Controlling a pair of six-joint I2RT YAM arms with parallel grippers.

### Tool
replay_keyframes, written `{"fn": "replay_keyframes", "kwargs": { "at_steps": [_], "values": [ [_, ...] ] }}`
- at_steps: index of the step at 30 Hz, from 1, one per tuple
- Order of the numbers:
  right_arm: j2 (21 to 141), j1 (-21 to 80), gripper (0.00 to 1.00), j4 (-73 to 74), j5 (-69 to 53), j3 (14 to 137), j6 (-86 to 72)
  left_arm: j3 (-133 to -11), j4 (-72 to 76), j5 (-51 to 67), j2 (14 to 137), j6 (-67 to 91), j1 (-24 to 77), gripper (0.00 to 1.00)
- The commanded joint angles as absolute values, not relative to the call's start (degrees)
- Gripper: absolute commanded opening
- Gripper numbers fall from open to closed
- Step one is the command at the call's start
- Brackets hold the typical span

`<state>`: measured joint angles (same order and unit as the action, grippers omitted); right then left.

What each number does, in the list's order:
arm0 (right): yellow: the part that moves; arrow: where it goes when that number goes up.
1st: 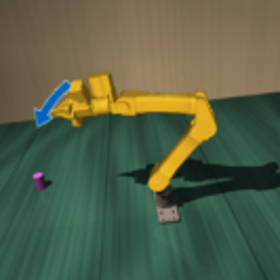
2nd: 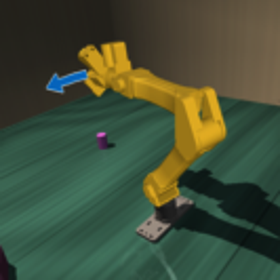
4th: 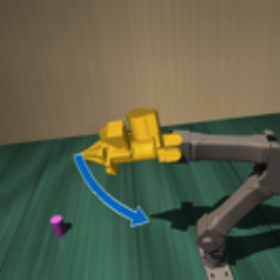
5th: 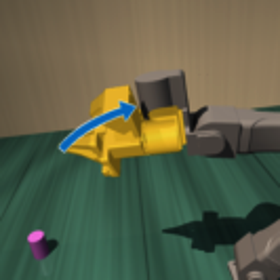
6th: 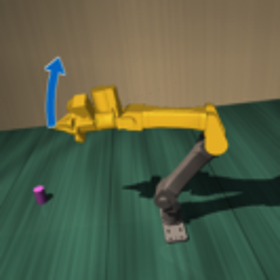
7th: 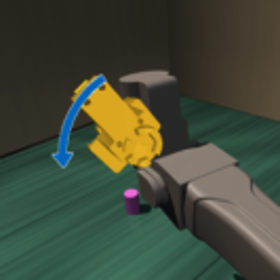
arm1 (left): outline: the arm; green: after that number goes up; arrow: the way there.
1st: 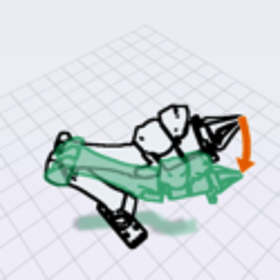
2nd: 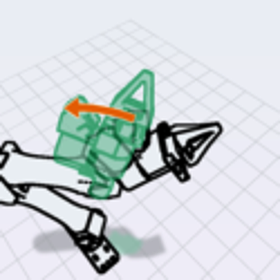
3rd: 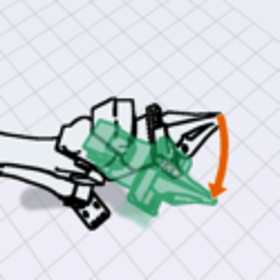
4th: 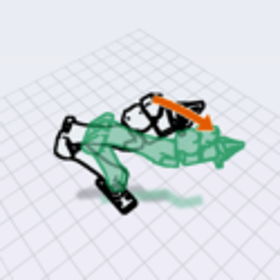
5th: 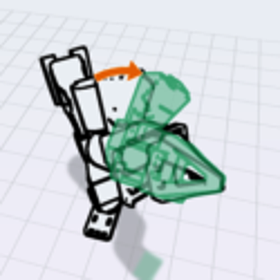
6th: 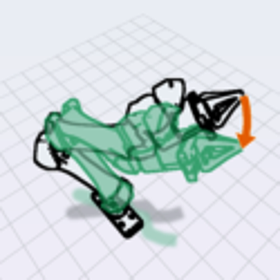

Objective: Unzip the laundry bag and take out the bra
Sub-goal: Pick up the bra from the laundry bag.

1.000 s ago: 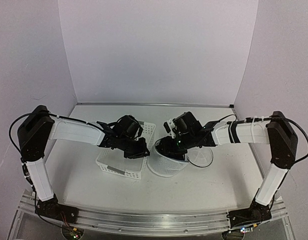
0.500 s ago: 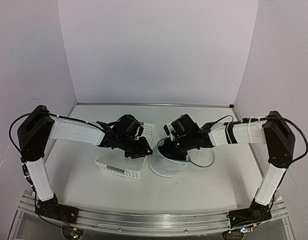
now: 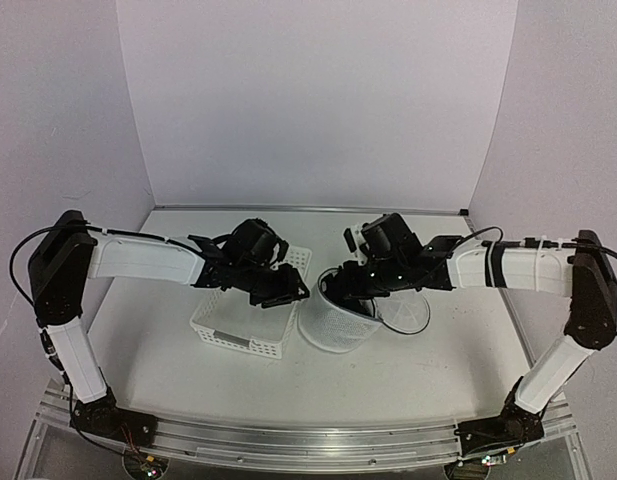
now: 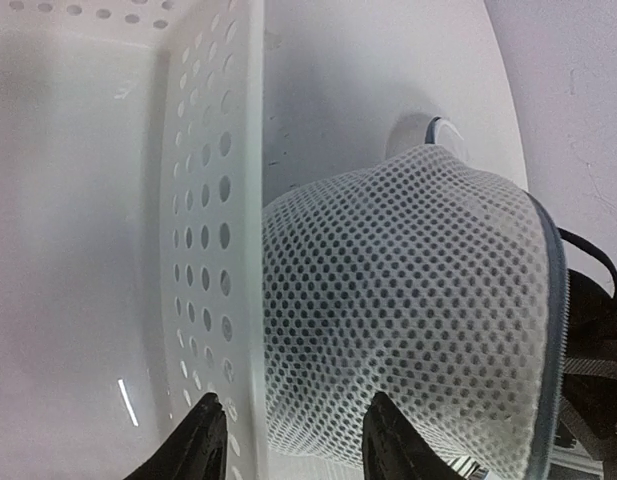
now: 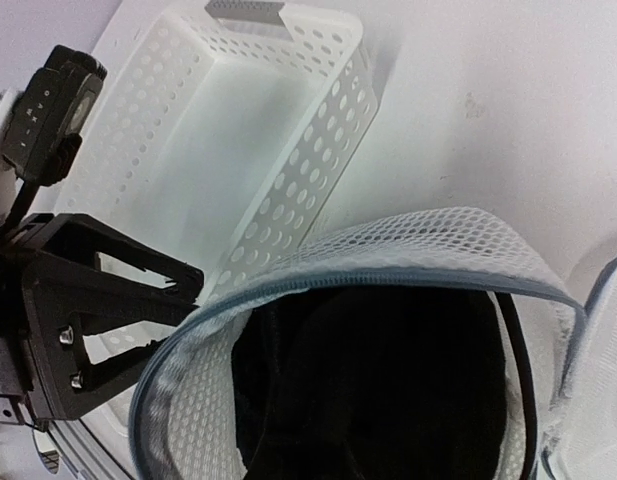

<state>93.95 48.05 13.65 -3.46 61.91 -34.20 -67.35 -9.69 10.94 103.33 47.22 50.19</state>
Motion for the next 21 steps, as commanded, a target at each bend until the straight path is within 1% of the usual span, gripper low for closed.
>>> {"fn": "replay_keyframes", "kwargs": {
  "at_steps": [1,6,21],
  "values": [
    [89.2,48.3,0.0,13.7,-0.1,61.5,-33.4,-72.0,-10.8,8.4,98.6,44.4,50.1,0.49],
    [86.7,48.3,0.0,14.2,1.5,60.3,-33.3,-72.8,-12.1,6.8,96.8,43.4,49.8,0.55],
    [76.5,48.3,0.0,18.5,4.5,60.3,-31.3,-72.0,-14.6,3.1,89.4,40.4,44.1,0.61]
  ]
}}
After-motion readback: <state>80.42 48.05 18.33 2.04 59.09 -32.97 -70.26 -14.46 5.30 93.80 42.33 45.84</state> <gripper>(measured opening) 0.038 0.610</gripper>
